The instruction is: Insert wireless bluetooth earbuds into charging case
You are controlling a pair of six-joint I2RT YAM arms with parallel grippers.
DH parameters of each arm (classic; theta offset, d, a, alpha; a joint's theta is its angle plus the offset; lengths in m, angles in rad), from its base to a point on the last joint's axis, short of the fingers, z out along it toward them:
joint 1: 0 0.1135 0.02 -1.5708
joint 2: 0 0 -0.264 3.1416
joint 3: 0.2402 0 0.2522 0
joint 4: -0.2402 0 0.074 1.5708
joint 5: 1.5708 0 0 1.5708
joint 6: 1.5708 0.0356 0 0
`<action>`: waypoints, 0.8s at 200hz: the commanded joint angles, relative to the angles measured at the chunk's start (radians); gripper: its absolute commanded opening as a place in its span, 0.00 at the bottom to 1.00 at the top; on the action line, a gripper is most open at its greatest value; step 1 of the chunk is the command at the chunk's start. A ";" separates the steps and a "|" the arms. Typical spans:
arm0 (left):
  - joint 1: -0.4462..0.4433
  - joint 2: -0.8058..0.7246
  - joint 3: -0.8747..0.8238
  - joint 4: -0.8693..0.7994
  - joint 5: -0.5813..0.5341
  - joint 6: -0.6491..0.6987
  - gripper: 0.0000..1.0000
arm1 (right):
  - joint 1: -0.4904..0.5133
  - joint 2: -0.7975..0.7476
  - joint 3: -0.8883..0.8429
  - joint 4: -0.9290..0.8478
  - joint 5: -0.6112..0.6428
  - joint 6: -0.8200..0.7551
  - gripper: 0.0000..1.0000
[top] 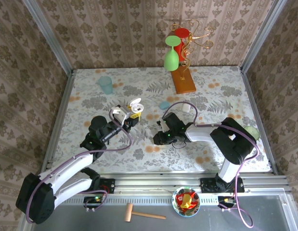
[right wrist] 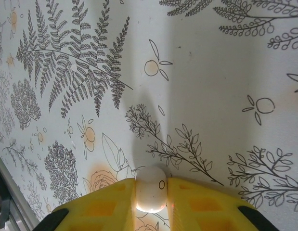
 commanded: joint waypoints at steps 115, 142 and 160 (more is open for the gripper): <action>0.008 0.038 0.039 0.038 0.024 0.018 0.23 | 0.006 -0.302 0.037 -0.253 0.290 -0.119 0.12; 0.009 0.065 0.045 0.052 0.034 0.013 0.23 | 0.011 -0.439 0.119 -0.367 0.361 -0.213 0.12; 0.012 0.077 0.040 0.069 0.047 0.005 0.23 | 0.012 -0.494 0.181 -0.429 0.394 -0.274 0.12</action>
